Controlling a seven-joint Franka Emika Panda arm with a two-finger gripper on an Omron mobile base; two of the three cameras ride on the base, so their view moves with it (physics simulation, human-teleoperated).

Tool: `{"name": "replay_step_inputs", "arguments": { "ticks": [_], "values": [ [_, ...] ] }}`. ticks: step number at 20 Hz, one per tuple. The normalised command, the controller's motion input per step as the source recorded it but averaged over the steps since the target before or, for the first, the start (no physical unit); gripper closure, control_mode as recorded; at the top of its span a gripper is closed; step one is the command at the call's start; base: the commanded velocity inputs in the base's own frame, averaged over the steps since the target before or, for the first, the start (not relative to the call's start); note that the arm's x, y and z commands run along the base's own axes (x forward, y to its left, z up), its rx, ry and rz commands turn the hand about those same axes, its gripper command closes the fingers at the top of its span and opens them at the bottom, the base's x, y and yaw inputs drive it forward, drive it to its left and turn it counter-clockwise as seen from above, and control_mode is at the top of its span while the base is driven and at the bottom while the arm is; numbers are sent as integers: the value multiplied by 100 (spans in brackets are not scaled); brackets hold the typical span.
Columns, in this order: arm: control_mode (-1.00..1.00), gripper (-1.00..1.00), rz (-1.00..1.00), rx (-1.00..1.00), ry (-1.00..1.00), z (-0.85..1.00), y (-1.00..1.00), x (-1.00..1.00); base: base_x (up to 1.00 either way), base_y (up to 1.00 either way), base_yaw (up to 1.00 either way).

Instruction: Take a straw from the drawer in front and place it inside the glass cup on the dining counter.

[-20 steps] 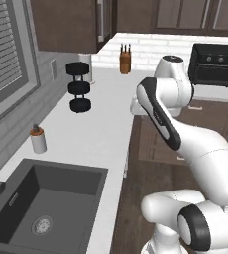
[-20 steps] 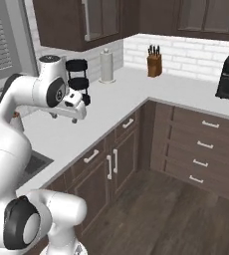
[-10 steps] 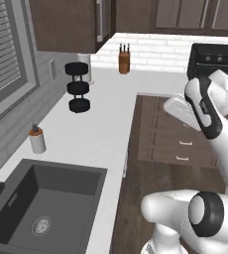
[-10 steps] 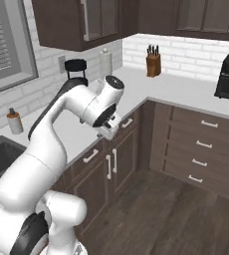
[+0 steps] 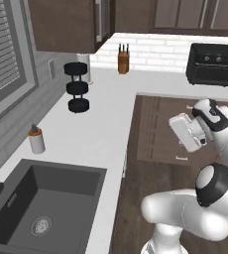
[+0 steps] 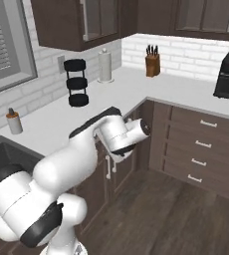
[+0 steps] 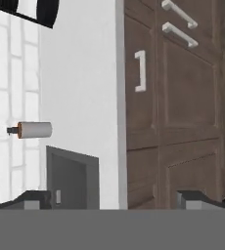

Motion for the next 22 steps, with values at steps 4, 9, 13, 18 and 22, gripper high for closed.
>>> {"name": "replay_step_inputs", "arguments": {
  "ticks": [4,9,13,18,22],
  "values": [
    [-100,-100,0,21,-12,-66,7,22,0,0,0],
    [-100,-100,2,18,-6,-60,23,19,0,0,0],
    [-100,-100,5,17,-7,-54,26,19,0,0,0],
    [-100,-100,6,11,-8,-44,19,49,0,0,0],
    [-100,-100,9,4,-7,-50,15,55,0,0,0]
  ]
}}
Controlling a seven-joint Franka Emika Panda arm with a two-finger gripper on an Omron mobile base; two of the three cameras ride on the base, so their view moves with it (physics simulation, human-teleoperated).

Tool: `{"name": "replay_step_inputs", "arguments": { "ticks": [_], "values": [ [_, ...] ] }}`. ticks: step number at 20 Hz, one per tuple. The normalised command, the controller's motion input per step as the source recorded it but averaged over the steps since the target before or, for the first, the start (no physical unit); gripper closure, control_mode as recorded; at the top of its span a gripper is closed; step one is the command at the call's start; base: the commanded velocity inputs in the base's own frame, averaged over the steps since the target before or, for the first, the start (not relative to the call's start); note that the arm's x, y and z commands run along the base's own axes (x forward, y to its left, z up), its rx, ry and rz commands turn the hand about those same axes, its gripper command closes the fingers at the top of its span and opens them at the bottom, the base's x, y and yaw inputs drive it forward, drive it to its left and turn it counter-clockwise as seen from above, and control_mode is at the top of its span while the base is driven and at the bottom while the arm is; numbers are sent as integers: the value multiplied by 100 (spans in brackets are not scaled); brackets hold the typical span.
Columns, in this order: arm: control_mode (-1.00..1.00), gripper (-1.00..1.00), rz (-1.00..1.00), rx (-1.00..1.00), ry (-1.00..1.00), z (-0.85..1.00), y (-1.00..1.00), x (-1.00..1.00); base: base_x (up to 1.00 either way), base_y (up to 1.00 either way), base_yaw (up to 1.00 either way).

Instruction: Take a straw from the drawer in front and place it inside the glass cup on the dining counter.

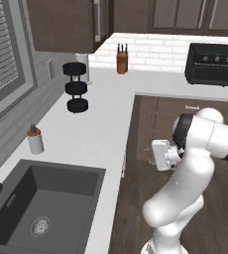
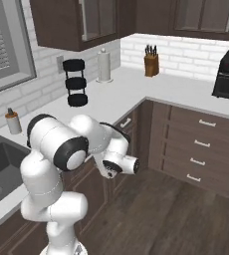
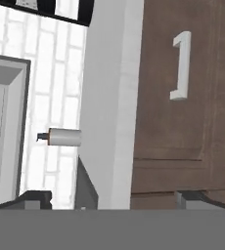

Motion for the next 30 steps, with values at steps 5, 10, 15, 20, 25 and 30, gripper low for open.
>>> {"name": "replay_step_inputs", "arguments": {
  "ticks": [5,10,15,20,25,30],
  "values": [
    [-100,-100,8,2,-7,-52,15,49,0,0,0],
    [-100,-100,7,3,-7,-40,18,42,0,0,0],
    [-100,-100,2,3,-9,-29,16,46,0,0,0],
    [-100,-100,0,1,-9,-7,28,47,0,0,0],
    [-100,-100,0,0,-2,-15,36,39,0,0,0],
    [-100,-100,0,0,0,-29,29,41,0,0,0]
  ]
}}
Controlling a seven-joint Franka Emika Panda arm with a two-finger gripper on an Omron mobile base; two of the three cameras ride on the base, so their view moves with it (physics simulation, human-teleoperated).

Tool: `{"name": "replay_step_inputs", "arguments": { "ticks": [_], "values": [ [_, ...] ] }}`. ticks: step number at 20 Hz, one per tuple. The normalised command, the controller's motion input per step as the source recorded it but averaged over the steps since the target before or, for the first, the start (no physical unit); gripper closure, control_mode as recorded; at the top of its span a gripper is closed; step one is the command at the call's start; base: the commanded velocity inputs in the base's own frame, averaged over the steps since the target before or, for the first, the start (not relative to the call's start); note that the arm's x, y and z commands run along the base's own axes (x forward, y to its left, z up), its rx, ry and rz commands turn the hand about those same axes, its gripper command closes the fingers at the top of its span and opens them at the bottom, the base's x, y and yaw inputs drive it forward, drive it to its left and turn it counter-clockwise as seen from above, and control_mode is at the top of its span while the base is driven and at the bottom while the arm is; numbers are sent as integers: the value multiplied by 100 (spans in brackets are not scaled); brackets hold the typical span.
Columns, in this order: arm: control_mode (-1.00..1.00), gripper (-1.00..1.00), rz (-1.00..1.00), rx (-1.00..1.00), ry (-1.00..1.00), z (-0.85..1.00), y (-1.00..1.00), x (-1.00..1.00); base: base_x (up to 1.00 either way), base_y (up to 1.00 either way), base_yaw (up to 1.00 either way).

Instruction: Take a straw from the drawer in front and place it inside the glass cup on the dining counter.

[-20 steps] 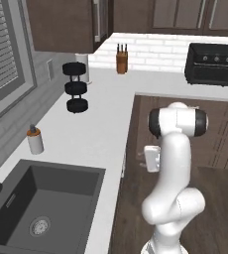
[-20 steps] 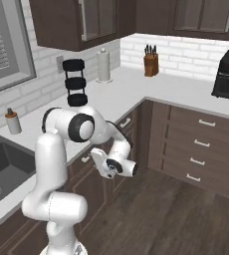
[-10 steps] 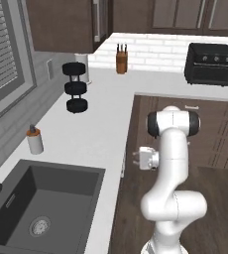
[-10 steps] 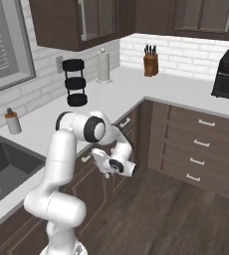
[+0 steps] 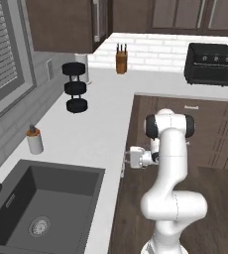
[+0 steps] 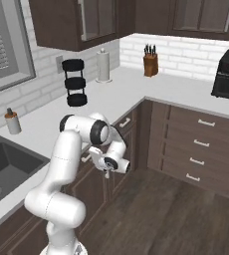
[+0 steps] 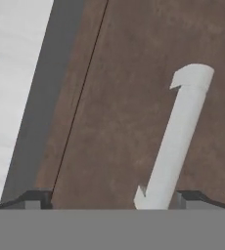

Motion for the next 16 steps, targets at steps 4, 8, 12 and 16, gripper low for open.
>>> {"name": "replay_step_inputs", "arguments": {
  "ticks": [4,8,12,16],
  "values": [
    [-100,-100,0,0,0,-33,26,32,0,0,0],
    [-100,-100,0,0,0,-40,17,27,0,0,0],
    [-100,-100,0,0,0,-44,9,27,0,0,0],
    [-100,-100,0,0,0,-46,3,31,0,0,0]
  ]
}}
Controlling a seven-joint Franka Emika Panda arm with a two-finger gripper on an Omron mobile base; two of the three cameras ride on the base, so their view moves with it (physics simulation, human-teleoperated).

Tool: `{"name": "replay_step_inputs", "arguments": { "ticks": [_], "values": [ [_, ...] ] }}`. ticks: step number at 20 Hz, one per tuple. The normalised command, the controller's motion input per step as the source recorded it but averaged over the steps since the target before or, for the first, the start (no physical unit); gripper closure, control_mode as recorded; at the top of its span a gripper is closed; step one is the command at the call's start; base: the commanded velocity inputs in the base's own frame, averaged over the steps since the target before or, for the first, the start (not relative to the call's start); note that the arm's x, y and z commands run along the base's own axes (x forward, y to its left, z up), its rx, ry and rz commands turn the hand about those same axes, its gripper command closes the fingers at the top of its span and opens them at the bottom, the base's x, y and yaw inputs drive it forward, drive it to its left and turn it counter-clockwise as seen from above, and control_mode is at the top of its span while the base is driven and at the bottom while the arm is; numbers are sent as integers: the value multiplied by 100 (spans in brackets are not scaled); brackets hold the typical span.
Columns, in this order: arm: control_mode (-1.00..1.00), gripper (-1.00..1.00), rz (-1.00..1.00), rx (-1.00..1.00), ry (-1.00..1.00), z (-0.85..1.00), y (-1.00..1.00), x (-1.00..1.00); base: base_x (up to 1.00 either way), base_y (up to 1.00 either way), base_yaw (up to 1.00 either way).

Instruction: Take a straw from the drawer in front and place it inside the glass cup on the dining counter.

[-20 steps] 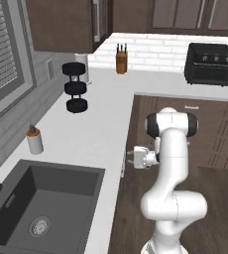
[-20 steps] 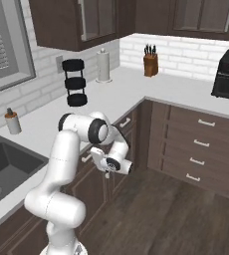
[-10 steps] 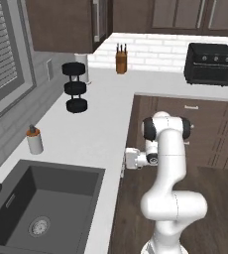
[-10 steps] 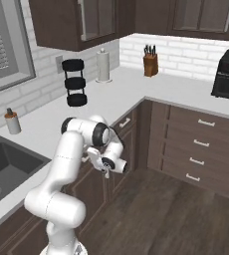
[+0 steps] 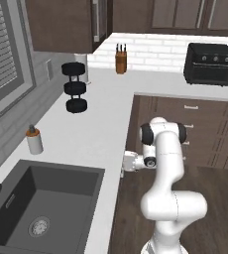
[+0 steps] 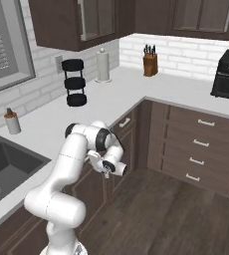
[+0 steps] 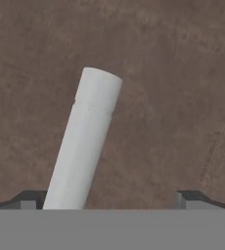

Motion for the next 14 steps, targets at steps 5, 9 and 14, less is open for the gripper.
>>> {"name": "replay_step_inputs", "arguments": {
  "ticks": [5,9,14],
  "values": [
    [-100,100,0,0,0,-24,13,31,0,0,0],
    [-100,100,-1,0,0,-4,19,7,0,0,0],
    [-100,100,-8,-2,0,0,-13,-1,0,0,0]
  ]
}}
